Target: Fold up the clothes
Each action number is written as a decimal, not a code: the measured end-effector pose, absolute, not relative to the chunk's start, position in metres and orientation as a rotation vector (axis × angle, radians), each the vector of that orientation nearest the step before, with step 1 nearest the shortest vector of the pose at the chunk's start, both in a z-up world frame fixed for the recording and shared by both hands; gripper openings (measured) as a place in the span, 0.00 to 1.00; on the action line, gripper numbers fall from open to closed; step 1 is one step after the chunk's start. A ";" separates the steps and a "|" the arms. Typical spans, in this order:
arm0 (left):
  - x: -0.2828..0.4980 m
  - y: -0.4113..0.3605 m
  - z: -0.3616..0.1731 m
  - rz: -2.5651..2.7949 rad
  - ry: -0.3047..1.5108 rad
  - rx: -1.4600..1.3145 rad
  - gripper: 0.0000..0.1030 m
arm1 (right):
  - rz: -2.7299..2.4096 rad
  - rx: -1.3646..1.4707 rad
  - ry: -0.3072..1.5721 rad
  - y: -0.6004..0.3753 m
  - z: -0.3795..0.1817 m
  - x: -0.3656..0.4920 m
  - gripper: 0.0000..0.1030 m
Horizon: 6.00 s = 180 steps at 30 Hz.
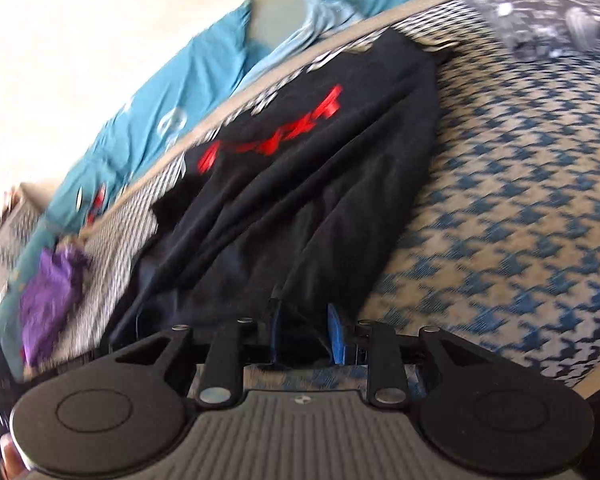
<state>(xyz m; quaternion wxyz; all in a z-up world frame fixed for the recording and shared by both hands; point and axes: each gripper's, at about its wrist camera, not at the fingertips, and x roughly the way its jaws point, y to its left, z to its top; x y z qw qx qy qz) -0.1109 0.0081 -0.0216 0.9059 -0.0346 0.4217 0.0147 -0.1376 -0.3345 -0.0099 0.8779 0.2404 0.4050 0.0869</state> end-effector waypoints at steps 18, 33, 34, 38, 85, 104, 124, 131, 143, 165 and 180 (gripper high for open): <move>-0.112 0.004 -0.021 0.006 0.877 -0.069 1.00 | -0.098 0.656 0.717 -0.369 -0.007 -0.140 0.29; -0.112 0.005 -0.021 -0.004 0.881 -0.083 1.00 | -0.208 0.408 0.674 -0.335 -0.020 -0.110 0.22; -0.112 0.005 -0.021 -0.004 0.881 -0.083 1.00 | -0.212 0.407 0.671 -0.336 -0.020 -0.110 0.14; -0.112 0.006 -0.021 -0.004 0.880 -0.087 1.00 | -0.213 0.448 0.655 -0.342 -0.018 -0.112 0.08; -0.110 0.001 -0.021 -0.022 0.864 -0.063 1.00 | 0.338 0.095 0.706 -0.245 0.005 -0.182 0.09; -0.104 -0.027 -0.031 -0.117 0.853 0.023 1.00 | 0.185 0.120 0.747 -0.246 -0.009 -0.107 0.08; -0.083 -0.014 -0.030 -0.145 0.911 -0.046 1.00 | 0.493 -0.254 0.669 -0.180 -0.005 -0.165 0.27; -0.078 -0.012 -0.029 -0.144 0.929 -0.058 1.00 | 0.497 -0.524 0.591 -0.155 -0.023 -0.171 0.35; -0.077 -0.012 -0.028 -0.144 0.929 -0.068 1.00 | 0.548 -0.620 0.503 -0.140 -0.039 -0.163 0.24; -0.094 0.008 -0.021 -0.069 0.930 -0.077 1.00 | 0.771 -0.285 0.660 -0.159 -0.021 -0.180 0.03; -0.098 0.009 -0.022 -0.016 0.921 -0.044 1.00 | 0.724 -0.197 0.662 -0.178 -0.019 -0.196 0.03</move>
